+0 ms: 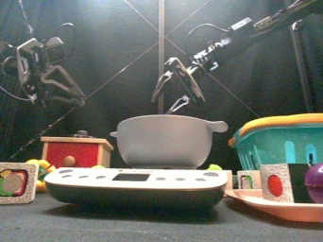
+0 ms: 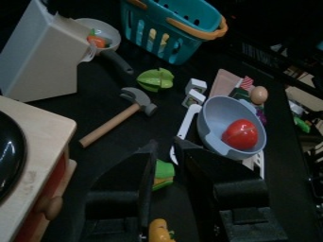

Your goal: Grab cleaver

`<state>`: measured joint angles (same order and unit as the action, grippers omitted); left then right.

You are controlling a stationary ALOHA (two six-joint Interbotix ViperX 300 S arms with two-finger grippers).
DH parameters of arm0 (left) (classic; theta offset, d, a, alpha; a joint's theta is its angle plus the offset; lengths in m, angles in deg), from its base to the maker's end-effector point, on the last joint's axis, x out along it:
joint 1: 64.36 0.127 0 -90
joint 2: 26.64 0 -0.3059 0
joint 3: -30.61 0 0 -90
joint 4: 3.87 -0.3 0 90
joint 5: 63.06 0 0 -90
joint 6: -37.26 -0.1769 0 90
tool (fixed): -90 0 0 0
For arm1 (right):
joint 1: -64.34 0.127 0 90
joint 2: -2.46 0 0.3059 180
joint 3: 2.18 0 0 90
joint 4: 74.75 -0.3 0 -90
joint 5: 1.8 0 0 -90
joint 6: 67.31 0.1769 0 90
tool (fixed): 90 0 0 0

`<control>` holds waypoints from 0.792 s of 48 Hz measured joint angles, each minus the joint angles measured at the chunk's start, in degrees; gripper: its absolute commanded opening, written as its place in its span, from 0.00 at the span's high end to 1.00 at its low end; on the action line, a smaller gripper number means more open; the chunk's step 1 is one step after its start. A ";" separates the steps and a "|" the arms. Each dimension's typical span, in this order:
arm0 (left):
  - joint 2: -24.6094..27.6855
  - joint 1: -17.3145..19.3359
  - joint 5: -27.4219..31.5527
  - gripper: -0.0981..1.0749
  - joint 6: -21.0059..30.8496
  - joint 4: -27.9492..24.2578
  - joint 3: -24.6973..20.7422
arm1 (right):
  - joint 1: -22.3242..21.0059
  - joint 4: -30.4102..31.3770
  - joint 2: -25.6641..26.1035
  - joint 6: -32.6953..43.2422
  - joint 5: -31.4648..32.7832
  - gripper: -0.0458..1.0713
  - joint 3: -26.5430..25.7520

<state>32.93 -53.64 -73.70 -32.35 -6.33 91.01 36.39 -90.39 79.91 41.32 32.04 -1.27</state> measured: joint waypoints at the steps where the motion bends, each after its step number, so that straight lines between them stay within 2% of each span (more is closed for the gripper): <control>1: 0.00 0.09 0.09 0.35 -0.09 0.09 0.00 | 0.09 2.46 -0.26 1.76 1.05 0.12 -0.62; 7: 0.00 0.09 0.09 0.35 -0.09 0.09 0.26 | 1.58 13.18 -1.32 8.00 4.31 0.12 -2.99; 11: 0.00 0.09 0.18 0.35 0.00 0.18 0.35 | 2.55 16.96 -1.85 9.49 4.48 0.12 -3.69; 24: 0.00 0.09 0.18 0.35 -0.09 0.09 0.53 | 4.13 18.28 -3.34 9.58 0.97 0.12 -3.96; 38: 0.00 0.09 0.18 0.35 -0.09 0.09 0.53 | 3.69 18.90 -4.48 10.02 0.79 0.13 -3.96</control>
<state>32.93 -53.55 -73.52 -32.43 -6.24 91.54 40.08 -71.49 75.43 51.34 32.83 -5.23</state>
